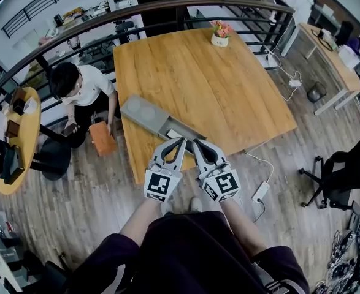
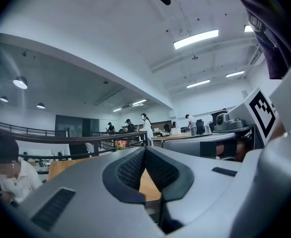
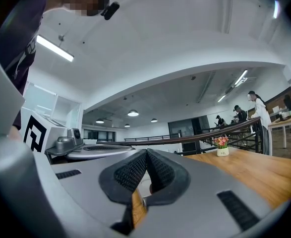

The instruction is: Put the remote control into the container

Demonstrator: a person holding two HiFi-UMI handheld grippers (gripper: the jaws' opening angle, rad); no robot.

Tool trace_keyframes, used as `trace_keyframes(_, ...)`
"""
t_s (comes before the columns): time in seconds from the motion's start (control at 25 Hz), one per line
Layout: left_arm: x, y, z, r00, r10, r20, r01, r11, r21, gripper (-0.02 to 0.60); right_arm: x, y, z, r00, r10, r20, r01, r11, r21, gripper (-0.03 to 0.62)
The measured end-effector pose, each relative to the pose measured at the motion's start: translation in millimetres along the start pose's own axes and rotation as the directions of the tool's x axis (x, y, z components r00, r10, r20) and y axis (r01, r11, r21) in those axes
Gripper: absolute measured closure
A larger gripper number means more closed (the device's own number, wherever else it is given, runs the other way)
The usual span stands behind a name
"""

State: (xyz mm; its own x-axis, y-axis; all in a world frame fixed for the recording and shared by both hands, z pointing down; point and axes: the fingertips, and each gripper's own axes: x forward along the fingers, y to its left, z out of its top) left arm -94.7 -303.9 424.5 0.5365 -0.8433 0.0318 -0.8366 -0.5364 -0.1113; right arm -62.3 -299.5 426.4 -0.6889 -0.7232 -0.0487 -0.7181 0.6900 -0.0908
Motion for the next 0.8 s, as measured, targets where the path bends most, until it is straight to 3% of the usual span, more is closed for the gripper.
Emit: trace_keyframes(0.8, 0.7, -1.9, -9.0, 1.0, -0.009, -0.008, 0.009, 1.0, -0.015, 0.569, -2.9, -2.6, -10.0, 1.0, -0.007, -0.019, 0.007, 1.0, -0.006, 0.576)
